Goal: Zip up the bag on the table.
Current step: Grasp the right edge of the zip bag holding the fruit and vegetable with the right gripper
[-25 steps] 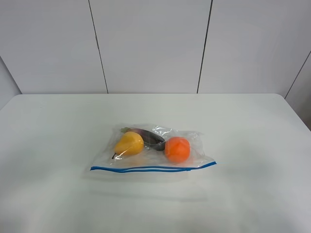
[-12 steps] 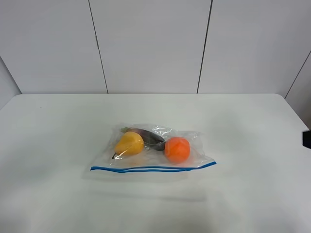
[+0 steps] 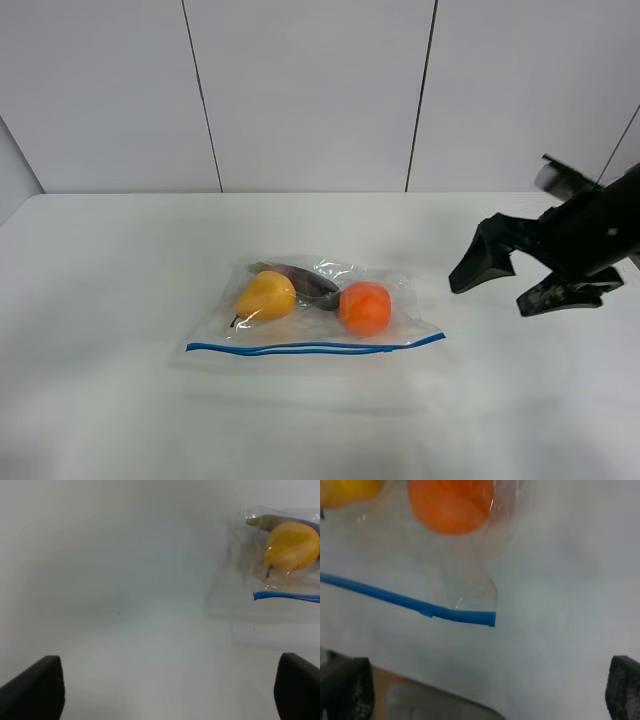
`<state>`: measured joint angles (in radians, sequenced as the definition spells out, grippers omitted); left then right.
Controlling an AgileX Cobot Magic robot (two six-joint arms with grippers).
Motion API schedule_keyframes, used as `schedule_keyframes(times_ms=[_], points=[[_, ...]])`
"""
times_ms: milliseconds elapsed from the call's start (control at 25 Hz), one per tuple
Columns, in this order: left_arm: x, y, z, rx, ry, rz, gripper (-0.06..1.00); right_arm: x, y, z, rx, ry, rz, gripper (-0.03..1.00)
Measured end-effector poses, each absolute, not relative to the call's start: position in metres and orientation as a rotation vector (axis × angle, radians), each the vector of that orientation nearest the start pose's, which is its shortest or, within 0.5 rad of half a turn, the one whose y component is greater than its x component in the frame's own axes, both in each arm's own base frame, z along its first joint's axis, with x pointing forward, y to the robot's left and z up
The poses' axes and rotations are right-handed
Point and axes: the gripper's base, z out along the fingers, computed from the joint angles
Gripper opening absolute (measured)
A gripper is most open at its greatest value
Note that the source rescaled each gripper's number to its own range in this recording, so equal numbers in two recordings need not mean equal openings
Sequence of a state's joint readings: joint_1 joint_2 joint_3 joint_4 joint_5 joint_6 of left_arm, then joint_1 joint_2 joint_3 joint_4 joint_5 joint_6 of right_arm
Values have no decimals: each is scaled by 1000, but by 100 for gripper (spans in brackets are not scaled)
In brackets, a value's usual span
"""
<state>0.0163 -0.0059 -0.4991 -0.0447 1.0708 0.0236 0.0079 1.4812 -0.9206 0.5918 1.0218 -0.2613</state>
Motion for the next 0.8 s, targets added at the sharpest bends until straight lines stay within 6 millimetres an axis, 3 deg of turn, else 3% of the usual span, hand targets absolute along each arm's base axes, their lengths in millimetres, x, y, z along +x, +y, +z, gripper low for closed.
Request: schedule_keyframes(times_ms=[320, 720, 800], points=[[-6, -4, 276, 10, 2049, -29, 97, 281, 54, 183, 72, 3012, 940, 100], [-6, -4, 276, 10, 2049, -29, 97, 294, 64, 148, 172, 2998, 1178, 99], [-6, -4, 276, 9, 2049, -29, 97, 296, 66, 146, 194, 2985, 1209, 94]])
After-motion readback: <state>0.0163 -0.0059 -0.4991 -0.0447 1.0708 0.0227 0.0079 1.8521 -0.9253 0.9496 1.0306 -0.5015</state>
